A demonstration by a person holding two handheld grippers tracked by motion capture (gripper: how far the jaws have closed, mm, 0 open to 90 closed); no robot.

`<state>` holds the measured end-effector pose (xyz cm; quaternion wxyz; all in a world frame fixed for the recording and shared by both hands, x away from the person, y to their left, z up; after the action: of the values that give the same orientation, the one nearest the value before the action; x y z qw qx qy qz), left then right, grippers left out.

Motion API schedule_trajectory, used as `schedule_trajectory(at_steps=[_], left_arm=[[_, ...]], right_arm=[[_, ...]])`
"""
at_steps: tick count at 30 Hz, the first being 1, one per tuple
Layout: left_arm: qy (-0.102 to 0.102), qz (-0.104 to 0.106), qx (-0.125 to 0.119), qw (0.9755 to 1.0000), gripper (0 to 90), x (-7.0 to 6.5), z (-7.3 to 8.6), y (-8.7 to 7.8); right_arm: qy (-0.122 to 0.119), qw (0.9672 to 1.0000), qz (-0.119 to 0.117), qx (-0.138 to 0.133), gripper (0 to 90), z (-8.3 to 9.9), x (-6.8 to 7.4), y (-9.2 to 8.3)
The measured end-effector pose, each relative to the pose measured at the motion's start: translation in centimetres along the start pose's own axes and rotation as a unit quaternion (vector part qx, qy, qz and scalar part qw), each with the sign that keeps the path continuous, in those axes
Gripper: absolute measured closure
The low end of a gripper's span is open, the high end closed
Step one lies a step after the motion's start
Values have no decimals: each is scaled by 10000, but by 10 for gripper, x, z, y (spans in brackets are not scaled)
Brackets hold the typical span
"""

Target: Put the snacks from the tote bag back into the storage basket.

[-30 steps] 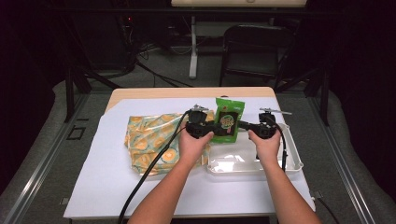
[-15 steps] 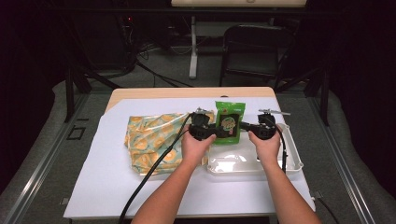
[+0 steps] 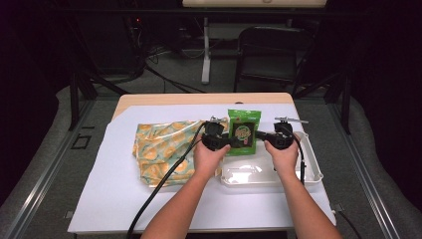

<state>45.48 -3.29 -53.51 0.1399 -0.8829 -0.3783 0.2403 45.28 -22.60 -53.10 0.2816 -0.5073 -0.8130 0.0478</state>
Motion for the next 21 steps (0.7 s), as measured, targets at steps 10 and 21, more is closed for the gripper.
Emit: schedule_trajectory(at_steps=[10,21], left_arm=[[35,-163,193,9997,634,3,3,1],[-21,-187,245,9995,593,3,4,2]], right_arm=[[-74,10000,-3,34,900,3,2,2],[-129,9999,51,55,900,5,4,4]])
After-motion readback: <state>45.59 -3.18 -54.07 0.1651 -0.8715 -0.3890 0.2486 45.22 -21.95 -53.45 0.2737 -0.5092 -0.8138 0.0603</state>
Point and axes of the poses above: each handheld gripper's, and its own axes: y roughly forward along the jaws, z roughly out of its underside, x roughly to its left, the point moved 4 cm from there along y, roughly forward along the jaws, and after that the axes turned 13 degrees about -x, right-handed, at the moved point
